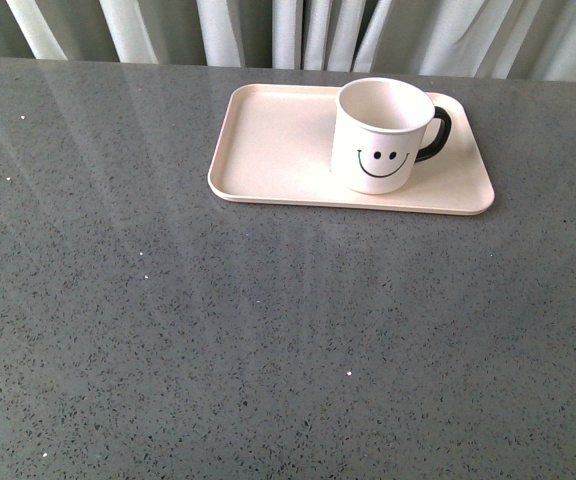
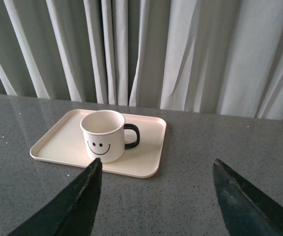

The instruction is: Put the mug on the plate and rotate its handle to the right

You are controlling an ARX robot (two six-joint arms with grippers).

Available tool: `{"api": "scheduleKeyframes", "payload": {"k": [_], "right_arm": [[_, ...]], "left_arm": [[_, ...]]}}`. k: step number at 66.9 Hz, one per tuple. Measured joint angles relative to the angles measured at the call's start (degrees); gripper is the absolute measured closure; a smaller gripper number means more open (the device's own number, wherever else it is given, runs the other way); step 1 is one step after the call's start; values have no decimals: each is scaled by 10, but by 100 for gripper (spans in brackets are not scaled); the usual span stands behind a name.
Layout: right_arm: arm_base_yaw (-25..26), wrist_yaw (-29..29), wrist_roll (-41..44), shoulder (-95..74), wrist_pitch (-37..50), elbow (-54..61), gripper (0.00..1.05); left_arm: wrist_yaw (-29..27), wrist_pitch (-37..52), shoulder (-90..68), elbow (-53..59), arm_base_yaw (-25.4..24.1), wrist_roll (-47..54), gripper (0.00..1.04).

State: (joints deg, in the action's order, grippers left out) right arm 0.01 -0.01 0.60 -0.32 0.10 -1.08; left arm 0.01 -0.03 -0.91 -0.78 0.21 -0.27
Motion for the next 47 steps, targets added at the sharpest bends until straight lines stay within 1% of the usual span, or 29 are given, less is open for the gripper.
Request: {"api": "scheduleKeyframes", "payload": {"k": [5,7,12,47], "right_arm": [[0,0,0,0,0,0,12],[0,0,0,0,0,0,8],[0,0,0,0,0,0,10],[0,0,0,0,0,0,9]], "left_arm": [[0,0,0,0,0,0,9],[0,0,0,0,0,0,9],[0,0,0,0,0,0,9],[0,0,0,0,0,0,9]]}}
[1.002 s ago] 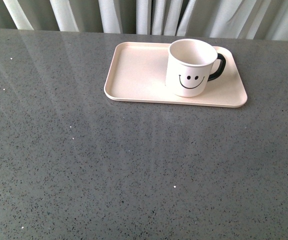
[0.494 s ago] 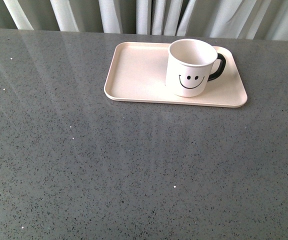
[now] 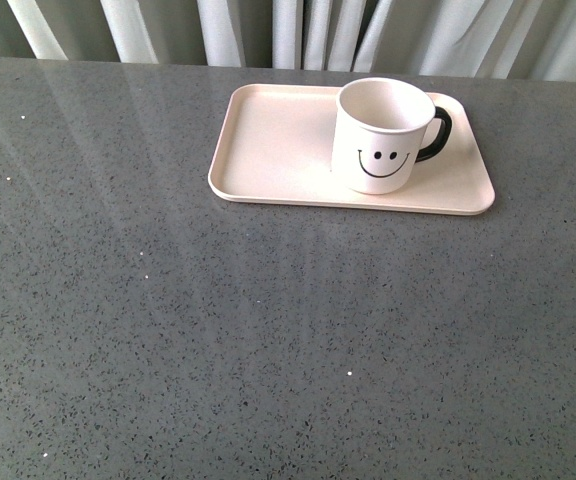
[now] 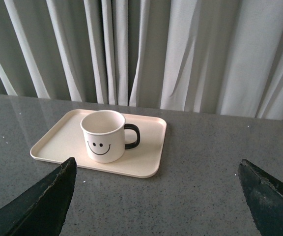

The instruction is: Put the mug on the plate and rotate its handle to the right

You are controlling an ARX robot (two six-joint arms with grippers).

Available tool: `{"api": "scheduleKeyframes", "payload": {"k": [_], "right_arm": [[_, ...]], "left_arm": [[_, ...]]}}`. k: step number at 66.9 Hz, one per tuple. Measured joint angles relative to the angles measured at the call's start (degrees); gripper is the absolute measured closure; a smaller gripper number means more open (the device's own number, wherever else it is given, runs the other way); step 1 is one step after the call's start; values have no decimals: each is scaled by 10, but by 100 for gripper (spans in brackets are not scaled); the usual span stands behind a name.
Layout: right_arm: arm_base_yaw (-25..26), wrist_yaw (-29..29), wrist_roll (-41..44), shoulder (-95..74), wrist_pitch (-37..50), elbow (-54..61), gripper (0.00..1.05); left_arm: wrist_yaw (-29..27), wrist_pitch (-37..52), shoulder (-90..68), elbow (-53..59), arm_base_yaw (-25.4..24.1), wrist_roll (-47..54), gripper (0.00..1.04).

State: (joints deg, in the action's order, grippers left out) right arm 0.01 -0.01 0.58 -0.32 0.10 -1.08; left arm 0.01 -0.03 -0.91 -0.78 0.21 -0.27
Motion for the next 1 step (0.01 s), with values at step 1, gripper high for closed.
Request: {"api": "scheduleKeyframes", "payload": {"k": [1], "right_arm": [[0,0,0,0,0,0,9]], "left_arm": [[0,0,0,0,0,0,9]]}}
